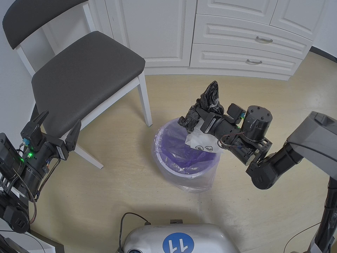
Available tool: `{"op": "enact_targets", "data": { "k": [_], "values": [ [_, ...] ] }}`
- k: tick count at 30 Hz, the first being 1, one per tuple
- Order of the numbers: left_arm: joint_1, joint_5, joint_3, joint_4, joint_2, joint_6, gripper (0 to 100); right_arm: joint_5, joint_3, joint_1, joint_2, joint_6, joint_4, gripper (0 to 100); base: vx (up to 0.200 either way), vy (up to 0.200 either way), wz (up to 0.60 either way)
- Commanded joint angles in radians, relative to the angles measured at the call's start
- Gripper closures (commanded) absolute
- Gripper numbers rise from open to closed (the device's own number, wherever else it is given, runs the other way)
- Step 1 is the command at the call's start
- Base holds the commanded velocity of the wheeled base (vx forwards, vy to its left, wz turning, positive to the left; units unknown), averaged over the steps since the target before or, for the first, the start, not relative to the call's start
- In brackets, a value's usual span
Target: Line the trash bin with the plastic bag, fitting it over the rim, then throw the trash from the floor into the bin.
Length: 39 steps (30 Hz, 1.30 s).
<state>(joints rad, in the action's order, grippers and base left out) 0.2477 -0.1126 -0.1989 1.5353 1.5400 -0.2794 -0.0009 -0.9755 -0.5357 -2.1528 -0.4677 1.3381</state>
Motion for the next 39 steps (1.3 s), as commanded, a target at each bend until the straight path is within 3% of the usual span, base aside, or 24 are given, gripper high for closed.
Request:
{"op": "enact_targets", "data": {
  "k": [1, 4, 11, 15, 19, 31, 36, 39],
  "values": [
    [0.001, 0.001, 0.003, 0.000, 0.000, 0.000, 0, 0.001, -0.045, -0.010, -0.167, -0.009, 0.108, 100, 0.000, 0.000, 0.00],
    [0.001, 0.001, 0.004, 0.000, 0.005, 0.000, 0, 0.007, -0.091, -0.012, -0.283, -0.011, 0.233, 100, 0.000, 0.000, 0.00],
    [-0.001, 0.001, 0.010, 0.000, 0.009, 0.000, 0, 0.019, -0.199, -0.010, -0.412, -0.011, 0.233, 100, 0.000, 0.000, 0.00],
    [0.002, 0.001, 0.010, 0.000, 0.019, 0.000, 0, -0.018, -0.374, -0.013, -0.493, -0.002, 0.233, 100, 0.000, 0.000, 0.00],
    [0.005, 0.001, 0.019, 0.000, 0.023, 0.000, 0, -0.064, -0.440, -0.020, -0.510, 0.003, 0.211, 100, 0.000, 0.000, 0.00],
    [0.018, 0.001, 0.029, 0.000, 0.028, 0.000, 0, -0.050, -0.368, -0.018, -0.546, 0.053, 0.233, 100, 0.000, 0.000, 0.00],
    [0.018, 0.001, 0.030, 0.000, 0.028, 0.000, 0, 0.016, -0.276, -0.020, -0.512, 0.070, 0.233, 100, 0.000, 0.000, 0.00],
    [0.018, 0.001, 0.030, 0.000, 0.026, 0.000, 0, 0.022, -0.267, -0.018, -0.510, 0.072, 0.233, 100, 0.000, 0.000, 0.00]
  ]
}}
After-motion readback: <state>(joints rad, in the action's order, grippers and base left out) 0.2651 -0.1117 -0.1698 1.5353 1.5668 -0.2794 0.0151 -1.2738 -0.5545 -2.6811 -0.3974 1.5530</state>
